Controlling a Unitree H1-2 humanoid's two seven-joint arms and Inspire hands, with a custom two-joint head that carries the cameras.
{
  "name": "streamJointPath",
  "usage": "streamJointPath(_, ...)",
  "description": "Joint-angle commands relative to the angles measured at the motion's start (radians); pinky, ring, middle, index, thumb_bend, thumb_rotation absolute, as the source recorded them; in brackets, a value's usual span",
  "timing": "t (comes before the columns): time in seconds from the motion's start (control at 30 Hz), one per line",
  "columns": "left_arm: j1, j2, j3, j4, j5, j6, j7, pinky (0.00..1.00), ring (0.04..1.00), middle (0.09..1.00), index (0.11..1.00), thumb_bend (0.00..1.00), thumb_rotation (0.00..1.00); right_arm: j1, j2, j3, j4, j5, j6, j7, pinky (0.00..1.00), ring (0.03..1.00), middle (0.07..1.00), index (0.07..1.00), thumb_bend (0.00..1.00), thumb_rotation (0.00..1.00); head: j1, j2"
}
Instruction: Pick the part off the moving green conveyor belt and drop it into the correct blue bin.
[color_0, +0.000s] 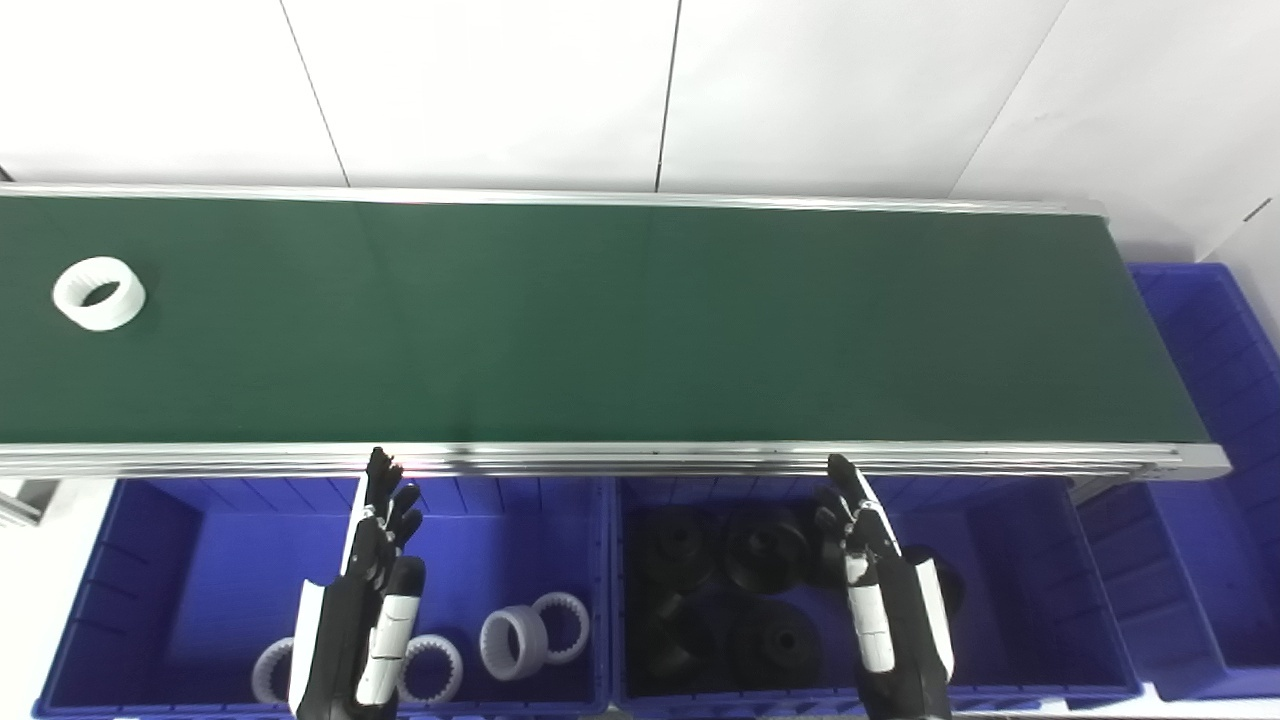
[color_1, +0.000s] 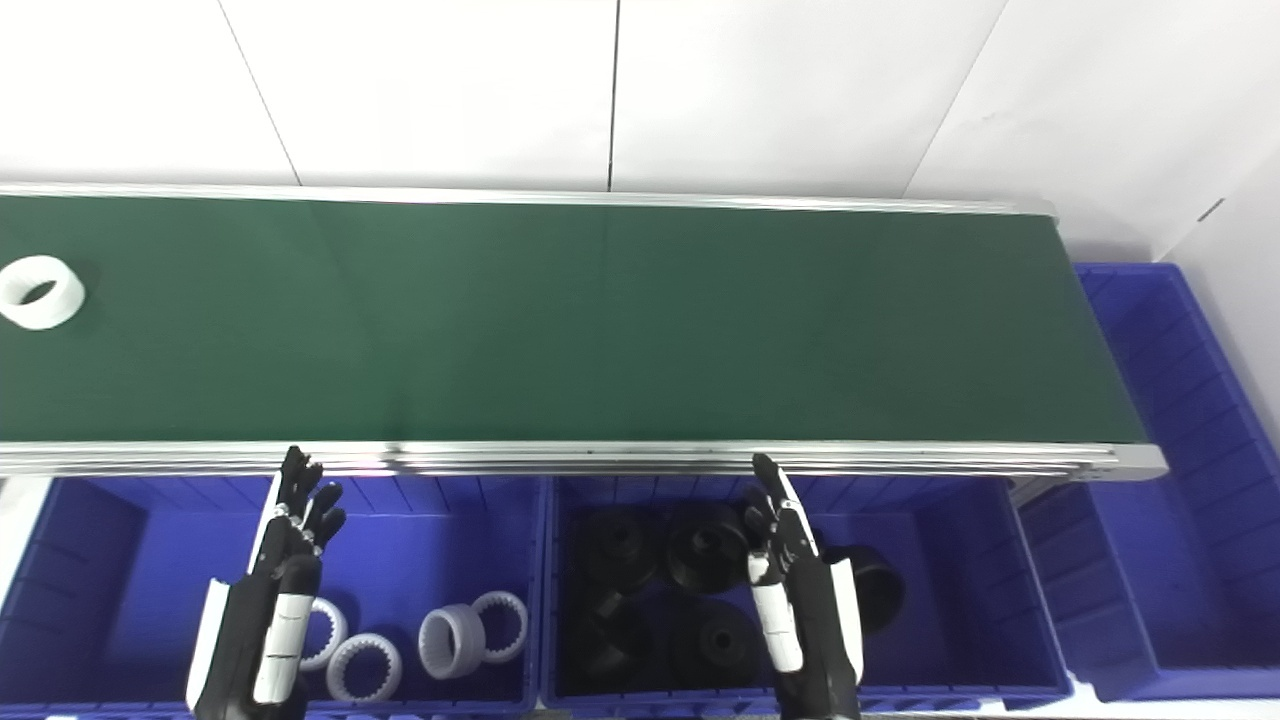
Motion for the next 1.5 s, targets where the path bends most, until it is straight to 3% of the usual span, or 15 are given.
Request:
streamJointPath(0.0,-0.003,-0.003,-0.007,-0.017,0.004,-0.036,0.000,0.93,0.958,0.997,1.000,0.65,0.91,0.003,-0.001,0.004,-0.023,-0.001,0.002,0.004,0.90,0.925,0.954,0.933,0.77,0.98,0.001,0.000)
streamJointPath(0.87,-0.006,-0.009,-0.007,-0.013,-0.003,-0.043,0.004,0.93,0.950,0.986,1.000,0.65,0.91,0.002,-0.001,0.002,-0.022,-0.013,0.000,0.001,0.89,0.917,0.949,0.933,0.77,0.98,0.000,-0.001)
streamJointPath(1.07,-0.009,-0.010,-0.016,0.007,-0.005,-0.058,0.001,0.95,0.958,0.990,1.000,0.65,0.90,-0.004,-0.010,0.000,-0.001,0.010,-0.014,0.009,0.90,0.923,0.955,0.939,0.77,0.99,0.031,-0.033)
streamJointPath(1.23,-0.008,-0.018,-0.035,0.032,-0.013,-0.056,0.000,0.98,0.975,1.000,1.000,0.62,0.89,-0.017,-0.032,-0.008,0.046,0.045,-0.045,0.017,0.93,0.933,0.961,0.944,0.77,0.99,0.106,-0.106)
streamJointPath(1.47,-0.030,-0.033,-0.063,0.132,-0.023,-0.171,0.003,0.97,0.962,1.000,1.000,0.57,0.77,-0.044,-0.056,-0.033,0.120,0.112,-0.076,0.033,0.94,0.951,0.977,0.960,0.78,0.99,0.167,-0.181)
